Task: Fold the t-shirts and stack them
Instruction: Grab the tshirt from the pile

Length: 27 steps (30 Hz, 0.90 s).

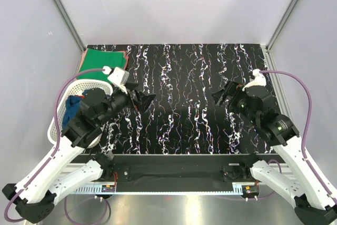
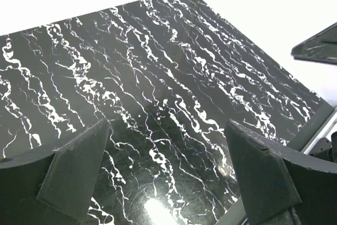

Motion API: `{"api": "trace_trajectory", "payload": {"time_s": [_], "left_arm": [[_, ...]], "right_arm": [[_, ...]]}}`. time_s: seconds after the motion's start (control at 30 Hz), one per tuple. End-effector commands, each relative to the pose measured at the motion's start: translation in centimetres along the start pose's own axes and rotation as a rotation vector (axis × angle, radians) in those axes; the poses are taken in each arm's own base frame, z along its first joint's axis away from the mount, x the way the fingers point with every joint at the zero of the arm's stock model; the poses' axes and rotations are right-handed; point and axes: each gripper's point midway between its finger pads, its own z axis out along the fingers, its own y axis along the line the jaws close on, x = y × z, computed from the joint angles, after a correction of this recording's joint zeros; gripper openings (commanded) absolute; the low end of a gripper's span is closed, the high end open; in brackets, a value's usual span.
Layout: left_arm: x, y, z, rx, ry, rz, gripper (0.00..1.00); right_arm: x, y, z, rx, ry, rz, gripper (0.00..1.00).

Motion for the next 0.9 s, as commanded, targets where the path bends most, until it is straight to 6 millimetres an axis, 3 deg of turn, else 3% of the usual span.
{"api": "trace_trajectory", "payload": {"time_s": [0.0,0.13,0.23,0.3,0.37,0.5,0.7,0.77,0.87], "left_arm": [[-1.3,-0.1,0.3,-0.004,-0.066,-0.021,0.99],[-0.2,3.1,0.6,-0.223,-0.012,-0.177,0.99],[1.8,7.8,-0.3,-0.514,0.079,-0.280,0.99],[3.4,11.5,-1.4,-0.684,0.163,-0.335,0.99],[5.4,13.3,-1.9,-0.746,0.241,-0.427,0.99],[7.6,19.0,-5.3,-0.944,0.222,-0.639,0.99],[9.3,23.2,-11.6,-1.322,0.146,-0.742,0.97],[10.4,23.7,-13.6,-1.462,0.113,-0.789,0.95],[12.6,24.3,-14.9,-1.575,0.106,-0.858,0.93]], "right_arm": [[-0.8,1.0,-0.3,-0.025,-0.014,0.019,1.00],[-0.5,0.8,-0.5,-0.030,-0.014,0.020,1.00],[-0.1,0.4,-0.8,-0.033,-0.018,0.022,1.00],[0.4,-0.1,-0.9,-0.030,-0.014,0.017,1.00],[0.8,-0.4,-0.9,-0.029,-0.007,0.014,1.00],[1.9,-0.4,-1.0,-0.056,0.018,0.006,1.00],[1.9,-0.7,-1.5,-0.065,0.003,-0.015,1.00],[2.0,-0.5,-1.6,-0.082,0.005,-0.017,1.00],[2.3,-0.2,-1.6,-0.110,0.010,-0.018,1.00]]}}
